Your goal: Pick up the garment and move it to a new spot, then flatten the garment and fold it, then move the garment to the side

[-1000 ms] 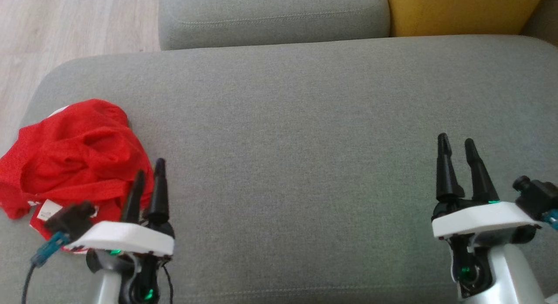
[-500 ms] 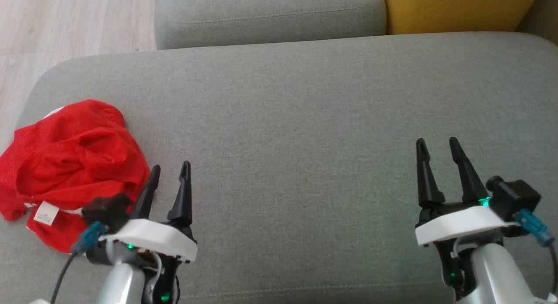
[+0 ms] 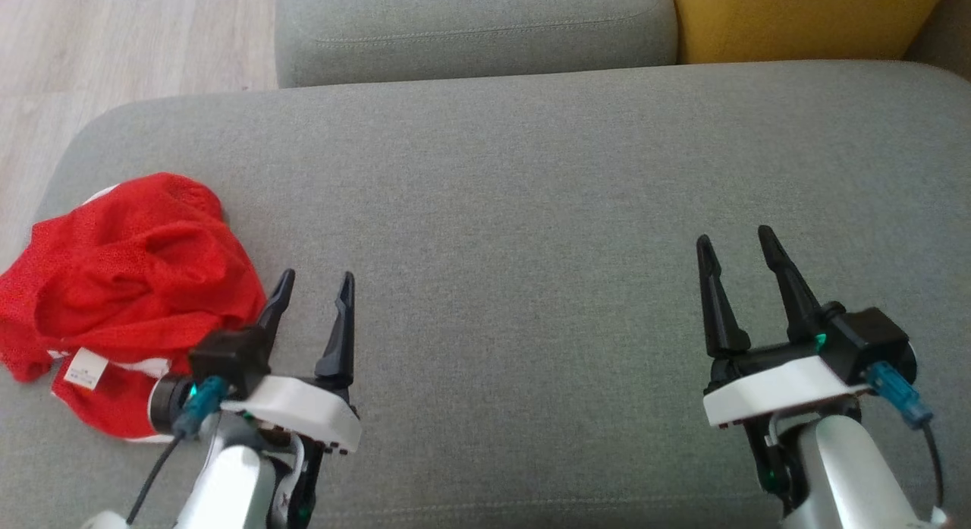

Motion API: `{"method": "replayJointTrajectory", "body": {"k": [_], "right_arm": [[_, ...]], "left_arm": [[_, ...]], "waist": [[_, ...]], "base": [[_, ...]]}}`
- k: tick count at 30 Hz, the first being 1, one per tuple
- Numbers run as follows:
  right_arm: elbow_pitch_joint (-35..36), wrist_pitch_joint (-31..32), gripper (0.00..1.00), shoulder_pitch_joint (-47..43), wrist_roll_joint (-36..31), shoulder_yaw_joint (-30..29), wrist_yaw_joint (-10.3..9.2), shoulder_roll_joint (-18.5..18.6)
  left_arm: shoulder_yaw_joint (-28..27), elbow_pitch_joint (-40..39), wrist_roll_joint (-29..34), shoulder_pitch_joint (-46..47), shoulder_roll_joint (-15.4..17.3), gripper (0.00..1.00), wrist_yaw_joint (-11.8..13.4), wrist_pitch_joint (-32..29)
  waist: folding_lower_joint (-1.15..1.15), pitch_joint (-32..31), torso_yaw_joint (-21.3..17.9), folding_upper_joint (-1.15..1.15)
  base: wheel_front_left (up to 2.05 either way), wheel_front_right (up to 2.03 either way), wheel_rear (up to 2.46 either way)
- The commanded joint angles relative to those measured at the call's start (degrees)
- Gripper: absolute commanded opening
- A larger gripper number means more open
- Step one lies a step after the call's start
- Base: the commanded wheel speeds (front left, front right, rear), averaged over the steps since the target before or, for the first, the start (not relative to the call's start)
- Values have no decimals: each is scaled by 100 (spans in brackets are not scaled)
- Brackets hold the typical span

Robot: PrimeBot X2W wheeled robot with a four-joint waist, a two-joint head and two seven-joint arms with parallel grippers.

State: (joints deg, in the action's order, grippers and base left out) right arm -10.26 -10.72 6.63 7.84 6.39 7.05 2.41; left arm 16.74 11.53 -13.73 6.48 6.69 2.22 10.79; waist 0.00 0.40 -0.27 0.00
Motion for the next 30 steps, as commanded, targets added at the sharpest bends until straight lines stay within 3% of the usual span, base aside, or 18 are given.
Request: {"method": "replayJointTrajectory", "body": {"k": [1,12,17,22,30], "right_arm": [[209,-87,100,302,-87,122,37,40],[-10,-273,100,272,411,216,41,44],[-208,-357,100,269,676,278,43,45],[-291,-428,100,331,473,365,44,46],[-263,-428,100,367,226,437,44,46]], "left_arm": [[-156,-219,49,354,54,100,51,81],[-710,-46,-390,185,-253,100,-207,266],[-750,114,-37,163,-305,100,-366,350],[-747,261,332,199,-337,100,-416,420],[-837,332,381,254,-370,100,-448,420]], "waist": [[0,-2,3,0],[0,-68,-13,0],[0,-90,-15,0],[0,-91,-20,0],[0,-36,141,0]], "base": [[0,0,0],[0,0,0],[0,0,0],[0,0,0],[0,0,0]]}}
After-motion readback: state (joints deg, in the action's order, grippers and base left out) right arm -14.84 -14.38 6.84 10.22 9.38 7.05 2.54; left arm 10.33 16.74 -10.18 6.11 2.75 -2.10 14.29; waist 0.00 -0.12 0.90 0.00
